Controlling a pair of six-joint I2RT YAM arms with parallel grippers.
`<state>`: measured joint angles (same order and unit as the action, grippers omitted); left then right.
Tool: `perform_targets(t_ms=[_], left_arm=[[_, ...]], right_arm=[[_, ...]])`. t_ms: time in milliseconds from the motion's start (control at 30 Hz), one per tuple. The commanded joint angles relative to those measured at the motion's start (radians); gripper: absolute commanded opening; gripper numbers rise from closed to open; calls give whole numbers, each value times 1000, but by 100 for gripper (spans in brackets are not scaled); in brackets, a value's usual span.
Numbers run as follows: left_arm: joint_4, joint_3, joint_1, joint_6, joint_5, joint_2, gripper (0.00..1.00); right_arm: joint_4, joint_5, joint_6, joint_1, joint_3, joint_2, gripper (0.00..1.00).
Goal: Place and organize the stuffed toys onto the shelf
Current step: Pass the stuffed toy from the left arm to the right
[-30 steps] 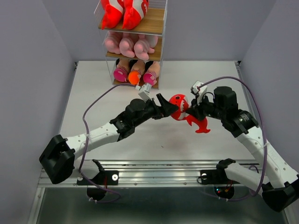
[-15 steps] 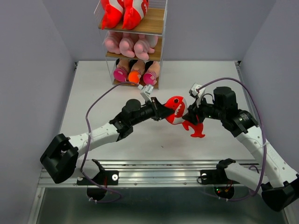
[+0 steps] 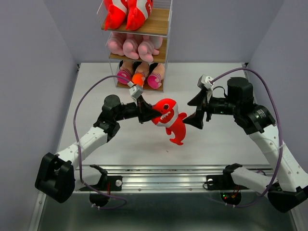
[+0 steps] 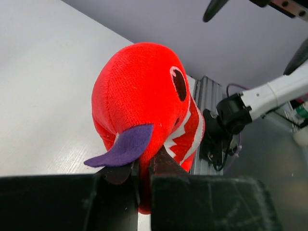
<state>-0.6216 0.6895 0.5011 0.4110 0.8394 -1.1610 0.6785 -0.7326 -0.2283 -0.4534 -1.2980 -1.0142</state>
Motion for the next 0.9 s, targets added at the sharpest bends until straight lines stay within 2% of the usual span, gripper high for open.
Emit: perform_targets(t_ms=[0, 233, 533, 667, 867], left_arm=[[-40, 71, -7, -159, 245, 26, 0], [-55, 142, -15, -201, 383, 11, 0], [-108, 159, -15, -187, 380, 15, 0], [-202, 160, -19, -104, 372, 0, 0], [-468, 153, -21, 70, 365, -35, 0]], right_arm=[[9, -194, 96, -8, -17, -41, 94], [-33, -251, 161, 1, 5, -78, 91], [-148, -387, 227, 1, 112, -55, 84], [-151, -403, 227, 1, 123, -57, 78], [-154, -401, 224, 1, 129, -63, 73]])
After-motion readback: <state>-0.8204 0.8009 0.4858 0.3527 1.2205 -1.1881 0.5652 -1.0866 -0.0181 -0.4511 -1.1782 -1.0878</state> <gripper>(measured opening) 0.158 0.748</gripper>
